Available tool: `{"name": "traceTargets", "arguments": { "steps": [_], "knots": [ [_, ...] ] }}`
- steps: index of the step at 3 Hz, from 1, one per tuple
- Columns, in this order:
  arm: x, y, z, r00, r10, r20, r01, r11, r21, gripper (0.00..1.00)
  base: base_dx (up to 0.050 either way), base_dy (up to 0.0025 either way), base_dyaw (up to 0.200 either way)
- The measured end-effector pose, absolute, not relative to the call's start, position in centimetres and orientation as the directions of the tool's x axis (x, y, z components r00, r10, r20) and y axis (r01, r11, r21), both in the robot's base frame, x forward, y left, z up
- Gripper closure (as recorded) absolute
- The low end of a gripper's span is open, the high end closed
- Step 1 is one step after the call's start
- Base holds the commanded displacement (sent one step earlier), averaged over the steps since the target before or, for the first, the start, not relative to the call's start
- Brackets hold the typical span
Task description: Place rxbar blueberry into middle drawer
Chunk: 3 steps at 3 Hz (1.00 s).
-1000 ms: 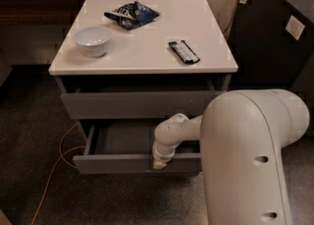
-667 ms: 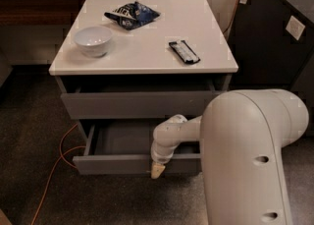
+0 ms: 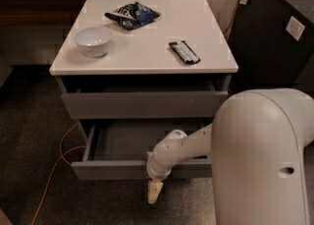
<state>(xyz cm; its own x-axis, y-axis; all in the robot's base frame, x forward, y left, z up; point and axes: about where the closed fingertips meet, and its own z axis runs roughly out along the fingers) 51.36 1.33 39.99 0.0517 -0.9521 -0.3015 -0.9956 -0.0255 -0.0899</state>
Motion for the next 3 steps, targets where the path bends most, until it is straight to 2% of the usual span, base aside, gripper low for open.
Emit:
{"name": "traceTargets", "arguments": {
  "steps": [3],
  "knots": [
    [51.21,1.39,40.79,0.055,-0.951,-0.303,-0.995,-0.028,-0.092,0.95,0.0,0.0,0.0]
  ]
}}
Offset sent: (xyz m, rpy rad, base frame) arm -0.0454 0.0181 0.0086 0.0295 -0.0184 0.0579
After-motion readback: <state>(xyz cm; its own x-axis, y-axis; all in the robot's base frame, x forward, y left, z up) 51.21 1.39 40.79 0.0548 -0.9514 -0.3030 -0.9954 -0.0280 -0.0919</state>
